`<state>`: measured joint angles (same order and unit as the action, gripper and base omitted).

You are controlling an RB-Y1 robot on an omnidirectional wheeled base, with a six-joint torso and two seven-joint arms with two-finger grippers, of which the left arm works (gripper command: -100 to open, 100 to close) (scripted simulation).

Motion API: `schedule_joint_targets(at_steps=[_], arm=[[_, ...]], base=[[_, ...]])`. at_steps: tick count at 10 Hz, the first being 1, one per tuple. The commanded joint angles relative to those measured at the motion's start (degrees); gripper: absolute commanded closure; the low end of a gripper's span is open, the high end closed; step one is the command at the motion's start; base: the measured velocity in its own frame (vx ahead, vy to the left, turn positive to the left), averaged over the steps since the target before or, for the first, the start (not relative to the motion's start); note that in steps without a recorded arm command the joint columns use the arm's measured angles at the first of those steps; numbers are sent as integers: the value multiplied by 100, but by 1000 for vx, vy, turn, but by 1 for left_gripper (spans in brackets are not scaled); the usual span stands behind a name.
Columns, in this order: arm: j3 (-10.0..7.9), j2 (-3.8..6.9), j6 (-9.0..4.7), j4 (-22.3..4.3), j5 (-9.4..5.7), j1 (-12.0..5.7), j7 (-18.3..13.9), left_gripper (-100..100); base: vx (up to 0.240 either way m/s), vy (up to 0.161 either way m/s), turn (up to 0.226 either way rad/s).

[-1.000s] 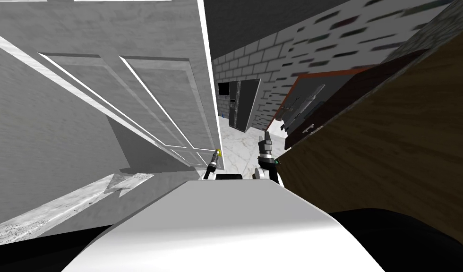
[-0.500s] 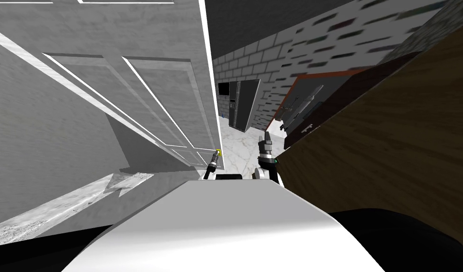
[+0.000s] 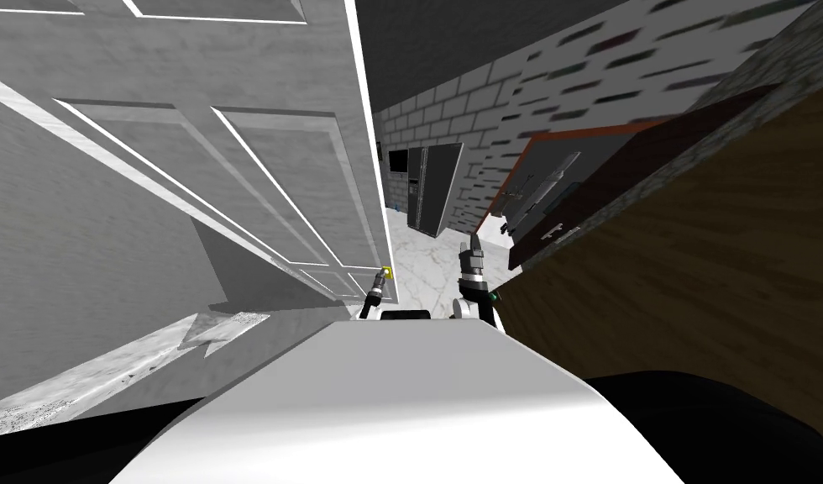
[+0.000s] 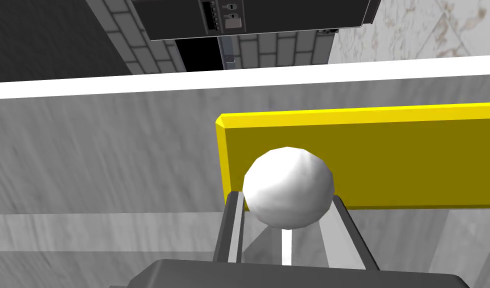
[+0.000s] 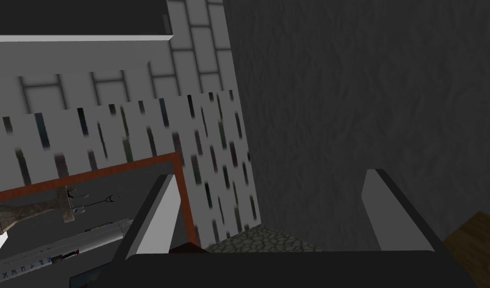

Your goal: Push the door open

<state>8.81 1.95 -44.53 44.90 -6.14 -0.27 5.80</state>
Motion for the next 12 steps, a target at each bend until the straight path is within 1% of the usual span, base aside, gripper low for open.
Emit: schedule_joint_targets(at_steps=[1,2,3,4,6,7,8,10,11,12], arm=[[-84,45,67,194,-26,51,49,100],[-214,12,80,169,-77,13,113,100],[-279,-28,86,157,-103,-6,145,100],[-167,71,97,196,-71,60,129,-100],[-150,78,107,215,-71,72,140,-100],[-131,54,117,236,-71,85,151,-100],[-112,1,127,258,-70,98,163,-100],[-70,-242,150,305,-70,127,189,-100],[-70,-242,150,305,-70,127,189,-100],[-54,-397,159,324,-69,138,199,-100]], base=[[137,-32,20],[217,-53,114],[238,-63,129],[0,44,71],[-136,69,6],[-169,81,33],[-208,79,42],[-253,10,38],[-160,-53,15],[-118,-85,20]])
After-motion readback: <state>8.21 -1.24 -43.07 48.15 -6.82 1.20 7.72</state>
